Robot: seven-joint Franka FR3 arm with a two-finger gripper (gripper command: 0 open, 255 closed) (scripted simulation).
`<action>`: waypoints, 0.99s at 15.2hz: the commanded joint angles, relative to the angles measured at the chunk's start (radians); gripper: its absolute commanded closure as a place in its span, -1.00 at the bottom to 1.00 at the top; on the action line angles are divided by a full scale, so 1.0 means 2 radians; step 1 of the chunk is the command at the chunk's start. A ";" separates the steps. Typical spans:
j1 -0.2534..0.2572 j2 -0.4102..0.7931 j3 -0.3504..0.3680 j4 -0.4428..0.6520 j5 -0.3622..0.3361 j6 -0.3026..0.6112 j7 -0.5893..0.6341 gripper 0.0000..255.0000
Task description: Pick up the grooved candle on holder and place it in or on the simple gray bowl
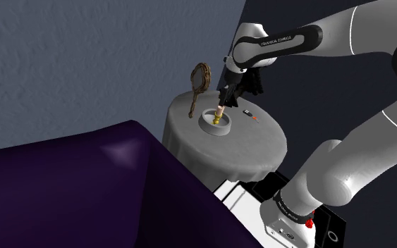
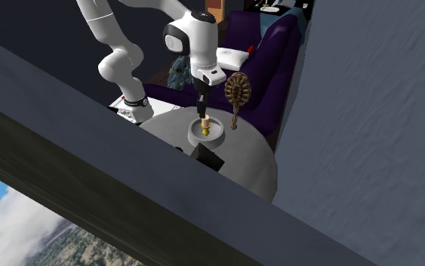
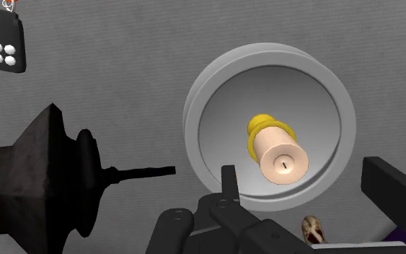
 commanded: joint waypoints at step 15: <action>0.001 -0.021 0.004 0.045 -0.002 -0.065 0.003 -1.00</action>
